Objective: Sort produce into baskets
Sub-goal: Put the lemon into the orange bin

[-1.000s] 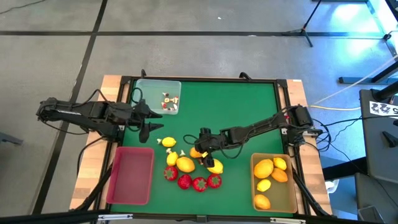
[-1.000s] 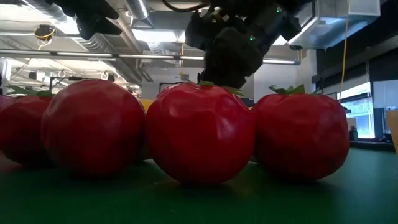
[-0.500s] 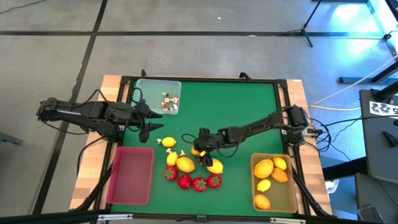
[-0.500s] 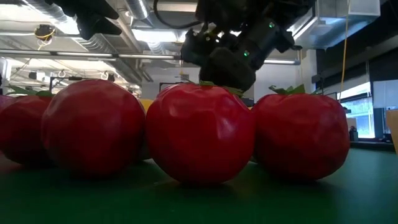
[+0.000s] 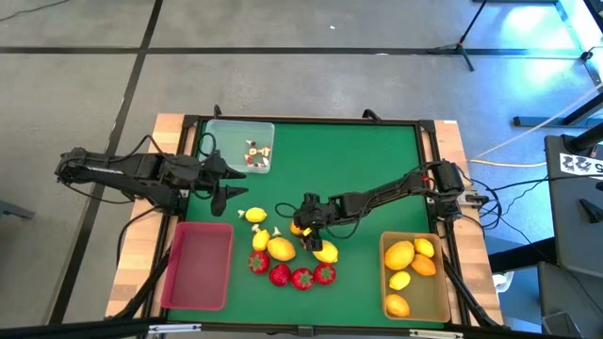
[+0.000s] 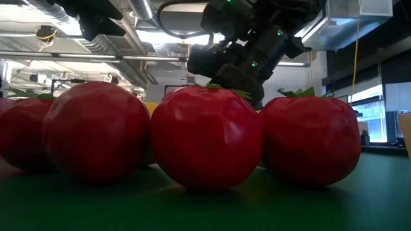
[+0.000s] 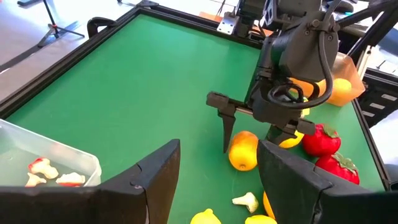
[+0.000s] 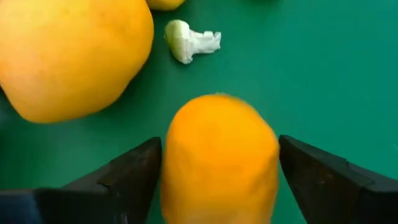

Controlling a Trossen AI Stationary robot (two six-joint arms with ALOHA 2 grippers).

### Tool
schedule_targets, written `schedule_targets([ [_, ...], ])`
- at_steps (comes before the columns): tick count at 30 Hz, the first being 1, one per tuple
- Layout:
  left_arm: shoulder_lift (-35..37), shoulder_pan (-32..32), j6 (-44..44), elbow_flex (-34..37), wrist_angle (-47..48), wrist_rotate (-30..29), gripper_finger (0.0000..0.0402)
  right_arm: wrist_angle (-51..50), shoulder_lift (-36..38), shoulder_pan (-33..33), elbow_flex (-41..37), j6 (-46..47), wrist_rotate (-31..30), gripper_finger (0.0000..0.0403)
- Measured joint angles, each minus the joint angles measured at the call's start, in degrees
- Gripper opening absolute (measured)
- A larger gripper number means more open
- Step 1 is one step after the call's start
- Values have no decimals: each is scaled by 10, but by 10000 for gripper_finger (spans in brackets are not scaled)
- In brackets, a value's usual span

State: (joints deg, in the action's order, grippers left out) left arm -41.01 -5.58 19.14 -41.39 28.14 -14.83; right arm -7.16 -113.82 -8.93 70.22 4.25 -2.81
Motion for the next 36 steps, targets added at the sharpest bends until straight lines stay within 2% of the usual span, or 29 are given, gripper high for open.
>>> schedule_targets([
  [15,0,0,2,0,0,0,209,-3,-6,0,0,14,-13,214],
  [19,0,0,3,0,0,0,209,-8,10,0,0,8,-12,219],
  [24,0,0,4,0,0,0,209,-54,65,0,0,-16,-13,231],
  [31,0,0,5,0,0,0,209,-184,175,-10,0,2,-13,227],
  [36,0,0,5,0,-1,0,209,-321,245,-52,0,56,-10,228],
])
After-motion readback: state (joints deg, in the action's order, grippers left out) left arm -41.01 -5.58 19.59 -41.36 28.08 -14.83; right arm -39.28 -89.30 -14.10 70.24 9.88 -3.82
